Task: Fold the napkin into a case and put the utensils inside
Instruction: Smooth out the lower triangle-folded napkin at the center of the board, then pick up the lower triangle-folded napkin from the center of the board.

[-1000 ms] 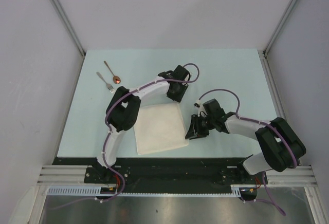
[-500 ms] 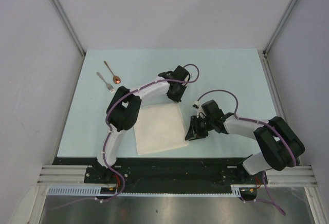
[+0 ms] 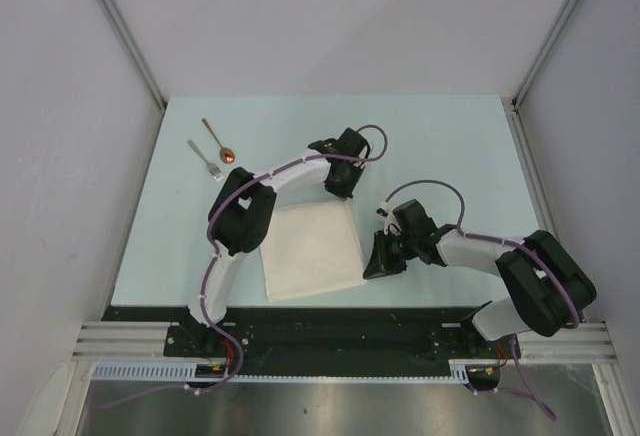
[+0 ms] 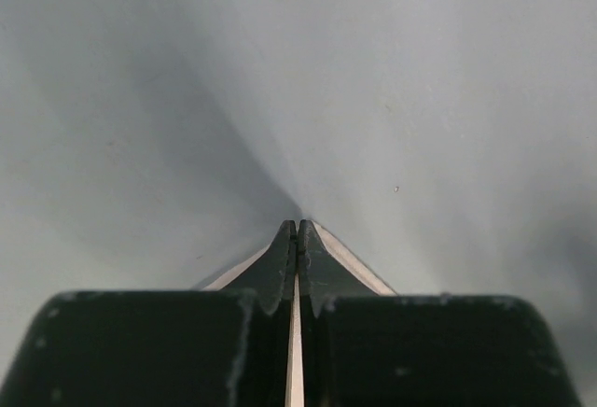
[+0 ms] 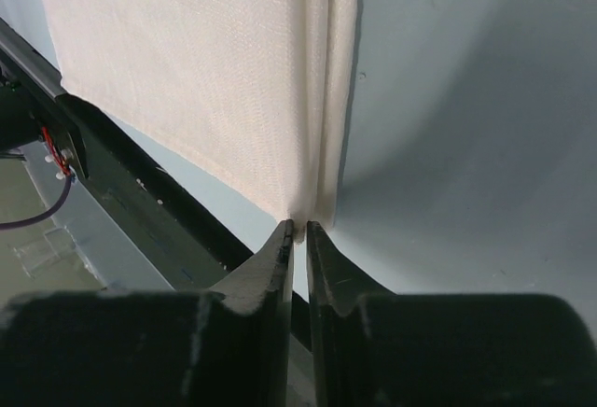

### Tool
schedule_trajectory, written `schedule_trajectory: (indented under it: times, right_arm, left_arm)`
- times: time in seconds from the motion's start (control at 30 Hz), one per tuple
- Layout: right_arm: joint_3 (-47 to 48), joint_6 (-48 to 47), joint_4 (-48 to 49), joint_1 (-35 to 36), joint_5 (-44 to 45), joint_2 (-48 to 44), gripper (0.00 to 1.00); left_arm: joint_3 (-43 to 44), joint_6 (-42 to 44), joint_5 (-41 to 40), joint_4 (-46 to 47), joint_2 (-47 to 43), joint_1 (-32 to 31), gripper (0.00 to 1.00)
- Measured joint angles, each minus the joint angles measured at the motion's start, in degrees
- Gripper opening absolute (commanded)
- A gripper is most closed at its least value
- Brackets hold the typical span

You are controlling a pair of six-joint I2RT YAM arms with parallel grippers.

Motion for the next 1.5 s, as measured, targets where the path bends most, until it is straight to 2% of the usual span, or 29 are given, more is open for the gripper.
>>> schedule_trajectory:
  times: [0.07,0.3,0.53,0.77,0.87,0.9,0.93,0.97,1.0,1.03,1.07,1.1,1.17,1.2,1.3,1.37,1.5]
  right_arm:
    - [-0.6,0.4,0.5,0.2,-0.2,0.0,0.0]
    - [-3.0,3.0,5.0,1.3,0.6,0.1,0.0]
    - [-8.0,7.0,10.6,2.7,4.3,-4.0,0.0]
    - [-9.0,7.8,10.3,0.9,6.1,-5.7,0.0]
    - [-9.0,7.2,8.4,-0.5,6.6,-6.4,0.0]
    - [-8.9,7.1,7.7,-1.0,6.8,-6.7,0.0]
    - [-8.9,6.8,6.9,-1.1,7.0,-7.1,0.0]
    - [-8.8,6.5,5.9,-1.2,7.3,-7.7,0.04]
    - [-8.7,6.3,4.9,-1.3,7.7,-8.2,0.17]
    - [-8.5,6.1,3.6,-1.4,8.2,-8.7,0.22]
    - [-8.1,5.8,2.1,-1.4,8.7,-9.2,0.27]
    - [-7.4,5.4,0.2,-1.3,9.5,-9.8,0.37]
    - [-5.5,4.5,-3.7,-0.7,12.0,-10.7,0.42]
    - [-3.9,3.9,-6.5,0.2,14.1,-11.3,0.5]
    - [0.7,3.2,-12.6,3.2,18.8,-12.1,0.56]
    - [5.3,3.0,-16.9,6.1,22.4,-12.3,0.57]
    - [14.3,3.5,-20.7,11.8,29.5,-9.7,0.59]
  left_arm:
    - [0.3,-0.3,0.0,-0.1,0.2,0.1,0.0]
    - [0.9,-3.1,0.2,-0.2,0.7,0.5,0.0]
    - [-0.3,-7.3,-0.5,1.8,0.5,0.6,0.0]
    - [-0.5,-8.5,-0.5,3.7,0.4,0.6,0.0]
    - [-0.5,-8.4,-0.5,4.3,0.4,0.6,0.23]
    - [-0.5,-8.3,-0.6,4.5,0.4,0.6,0.36]
    - [-0.5,-8.2,-0.9,5.1,0.4,0.7,0.39]
    - [-0.5,-8.0,-1.0,5.4,0.4,0.7,0.42]
    - [-0.5,-8.1,-1.4,5.4,0.0,0.9,0.47]
    - [-0.5,-8.3,-1.7,5.2,-0.4,1.0,0.49]
    - [-0.5,-8.4,-2.0,4.9,-1.2,1.2,0.61]
    - [-0.5,-8.5,-2.5,4.3,-2.4,1.3,0.68]
    - [-0.5,-8.4,-4.3,2.7,-5.6,1.6,0.75]
    - [-0.5,-8.4,-5.3,1.9,-7.9,1.7,0.75]
    - [-0.6,-8.3,-7.7,-0.5,-15.4,2.6,0.77]
    - [-1.8,-8.5,-8.9,-1.2,-21.8,4.3,0.77]
    - [-12.7,-11.4,-11.0,-1.3,-38.0,12.5,0.76]
